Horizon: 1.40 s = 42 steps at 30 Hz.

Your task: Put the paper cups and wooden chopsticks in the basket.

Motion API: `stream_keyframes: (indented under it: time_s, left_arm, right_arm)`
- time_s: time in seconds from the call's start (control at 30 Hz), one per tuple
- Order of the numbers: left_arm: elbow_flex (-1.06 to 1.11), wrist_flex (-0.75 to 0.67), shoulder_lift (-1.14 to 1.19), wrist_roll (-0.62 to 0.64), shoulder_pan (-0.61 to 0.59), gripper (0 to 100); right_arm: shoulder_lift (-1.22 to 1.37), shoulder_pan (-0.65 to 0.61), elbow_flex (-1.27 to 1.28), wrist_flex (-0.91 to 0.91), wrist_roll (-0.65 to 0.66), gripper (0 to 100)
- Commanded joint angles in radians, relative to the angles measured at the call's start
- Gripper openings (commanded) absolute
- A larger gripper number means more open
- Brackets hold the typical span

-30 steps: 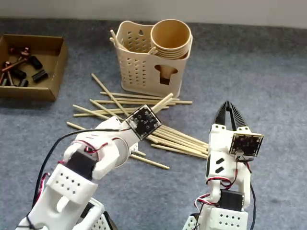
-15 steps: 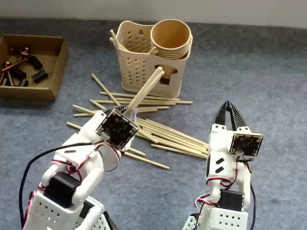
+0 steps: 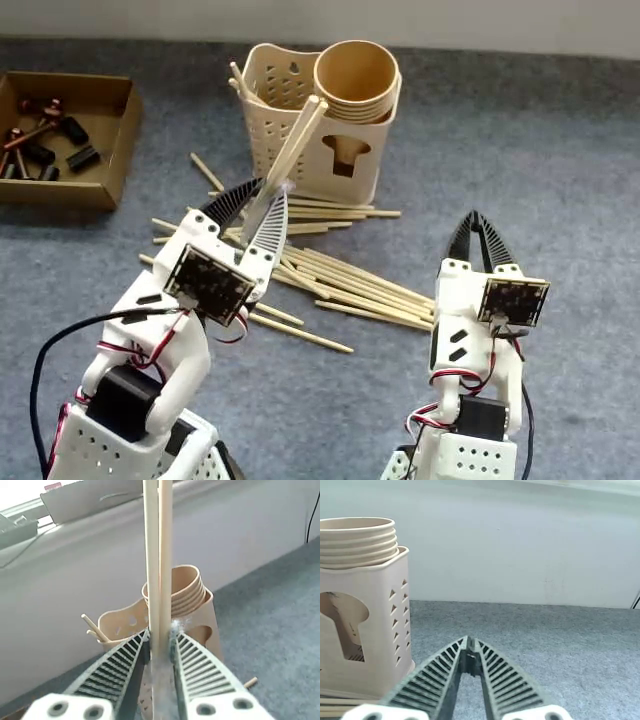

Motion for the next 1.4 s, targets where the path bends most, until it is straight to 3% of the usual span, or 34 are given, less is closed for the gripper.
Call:
stream_keyframes:
  time_s: [0.0,0.33,0.6,0.97,1.37]
  left_arm:
    - [-0.013,-0.095,0.001,0.006,-0.016,1]
    - [-0.010,-0.305,0.004,0.009,-0.054,1]
    - [-0.013,-0.391,0.018,0.009,-0.053,1]
    - [-0.237,-0.431,0.384,0.015,-0.084,1]
    - [-0.584,-0.431,0.803,0.288,-0.252,1]
  right_arm:
    - [-0.015,0.002,0.030,0.002,0.005,1.0]
    - [-0.015,0.002,0.030,0.002,0.005,1.0]
    - [-0.015,0.002,0.030,0.002,0.005,1.0]
    - [-0.015,0.002,0.030,0.002,0.005,1.0]
    - [-0.015,0.002,0.030,0.002,0.005,1.0]
